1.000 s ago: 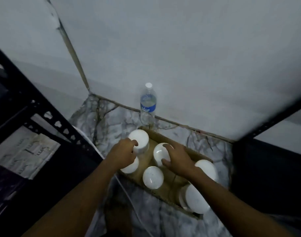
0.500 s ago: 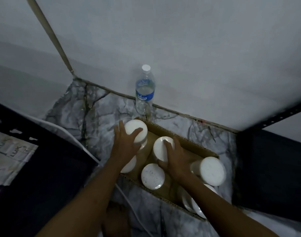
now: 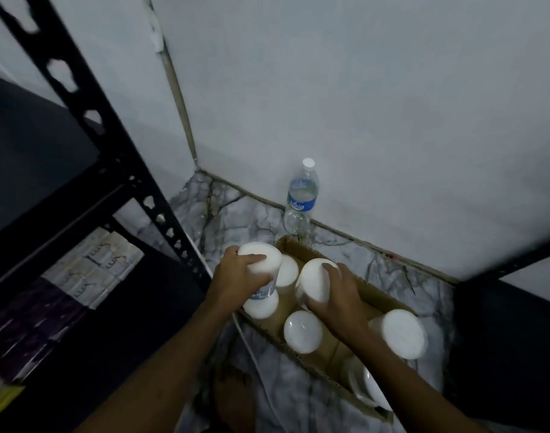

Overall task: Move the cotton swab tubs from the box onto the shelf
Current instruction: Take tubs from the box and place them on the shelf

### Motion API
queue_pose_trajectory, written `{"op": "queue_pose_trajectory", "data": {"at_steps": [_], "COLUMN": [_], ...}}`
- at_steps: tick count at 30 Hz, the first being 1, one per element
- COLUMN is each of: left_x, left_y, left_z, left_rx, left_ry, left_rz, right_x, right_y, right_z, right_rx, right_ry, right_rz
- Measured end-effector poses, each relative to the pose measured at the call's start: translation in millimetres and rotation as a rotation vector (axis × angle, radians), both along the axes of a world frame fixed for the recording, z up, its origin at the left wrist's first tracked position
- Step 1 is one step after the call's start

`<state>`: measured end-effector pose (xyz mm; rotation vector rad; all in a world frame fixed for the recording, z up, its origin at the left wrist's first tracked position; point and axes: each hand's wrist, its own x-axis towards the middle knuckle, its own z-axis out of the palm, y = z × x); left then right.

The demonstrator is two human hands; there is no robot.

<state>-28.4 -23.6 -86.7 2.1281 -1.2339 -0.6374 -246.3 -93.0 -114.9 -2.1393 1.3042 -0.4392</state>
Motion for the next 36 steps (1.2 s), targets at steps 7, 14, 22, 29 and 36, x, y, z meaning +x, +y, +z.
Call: {"op": "queue_pose_trajectory", "data": {"at_steps": [7, 14, 22, 29, 36], "left_x": [2.1, 16.5, 28.8, 51.4, 75.0], "left_y": [68.5, 152.5, 280.0, 396.7, 519.4], "left_z": [87.3, 184.1, 287.6, 320.8, 309.0], "left_rx": [-0.195, -0.497, -0.608, -0.661, -0.589], "left_ry": [-0.044, -0.014, -0.126, -0.293, -0.416], "left_rz": [0.064, 0.208, 0.316, 0.517, 0.81], "right_x": [28.7, 60.7, 119.3, 182.7, 261.3], "right_y": [31.4, 76.5, 155.2, 244.3, 357.6], "right_z": [79.3, 189.1, 303.7, 347.7, 353.7], "right_rx": [-0.05, -0.201, -0.324, -0.404, -0.365], "right_ry": [-0.045, -0.118, -0.286, -0.349, -0.315], "right_rz": [0.155, 0.324, 0.52, 0.801, 1.088]}}
